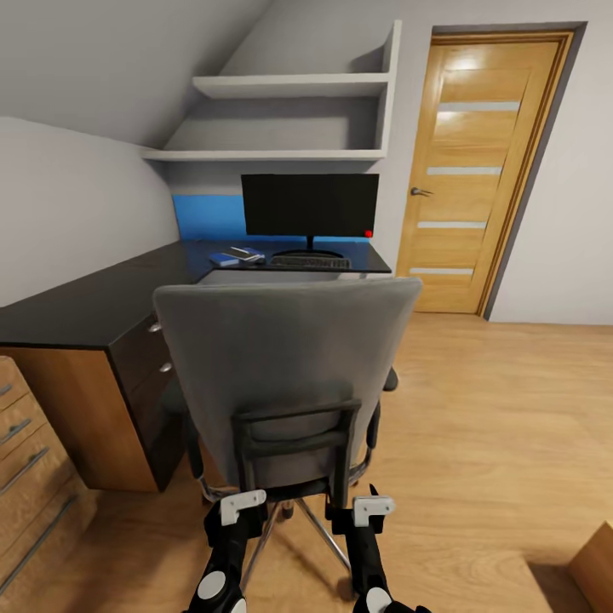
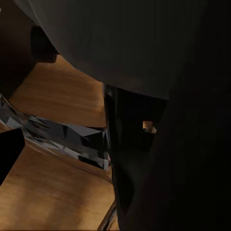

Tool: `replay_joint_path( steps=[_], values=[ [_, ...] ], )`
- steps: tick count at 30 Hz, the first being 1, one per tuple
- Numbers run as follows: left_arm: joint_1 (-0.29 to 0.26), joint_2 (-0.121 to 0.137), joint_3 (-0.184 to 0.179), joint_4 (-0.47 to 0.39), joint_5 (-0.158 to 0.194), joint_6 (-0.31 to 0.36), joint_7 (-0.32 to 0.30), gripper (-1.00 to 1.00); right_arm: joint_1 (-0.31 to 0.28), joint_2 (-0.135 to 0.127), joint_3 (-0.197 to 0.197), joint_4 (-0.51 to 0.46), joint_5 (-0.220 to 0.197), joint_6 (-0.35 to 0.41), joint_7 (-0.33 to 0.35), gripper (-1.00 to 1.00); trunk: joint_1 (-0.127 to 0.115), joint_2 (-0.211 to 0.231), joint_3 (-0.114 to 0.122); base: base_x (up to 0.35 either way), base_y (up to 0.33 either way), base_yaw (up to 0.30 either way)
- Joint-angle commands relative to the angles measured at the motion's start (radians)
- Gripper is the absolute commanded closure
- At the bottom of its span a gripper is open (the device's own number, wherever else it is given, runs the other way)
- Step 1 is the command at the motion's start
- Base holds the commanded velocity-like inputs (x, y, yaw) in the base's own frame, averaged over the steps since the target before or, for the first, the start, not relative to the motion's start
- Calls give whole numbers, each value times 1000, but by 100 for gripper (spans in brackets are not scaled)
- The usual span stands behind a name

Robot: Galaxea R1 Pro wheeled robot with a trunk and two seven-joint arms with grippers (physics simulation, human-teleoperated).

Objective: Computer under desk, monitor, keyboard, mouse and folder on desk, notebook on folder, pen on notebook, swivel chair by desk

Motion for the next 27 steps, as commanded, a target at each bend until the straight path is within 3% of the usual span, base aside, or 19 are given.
replay_joint_path(
  steps=[1,7,27],
  values=[
    [-1,1,-3,1,15,-8,5,-100,-2,-1,8,0,-8,-5,-7,-100,0,0,-1,231,-179,0],
    [-1,0,-3,1,15,-7,5,-100,-2,-1,8,0,-8,-5,-7,-100,0,0,-1,206,-170,0],
    [-1,0,-3,1,14,-8,6,-100,-2,-1,8,0,-8,-5,-7,-100,0,0,-1,73,-44,0]
  ],
)
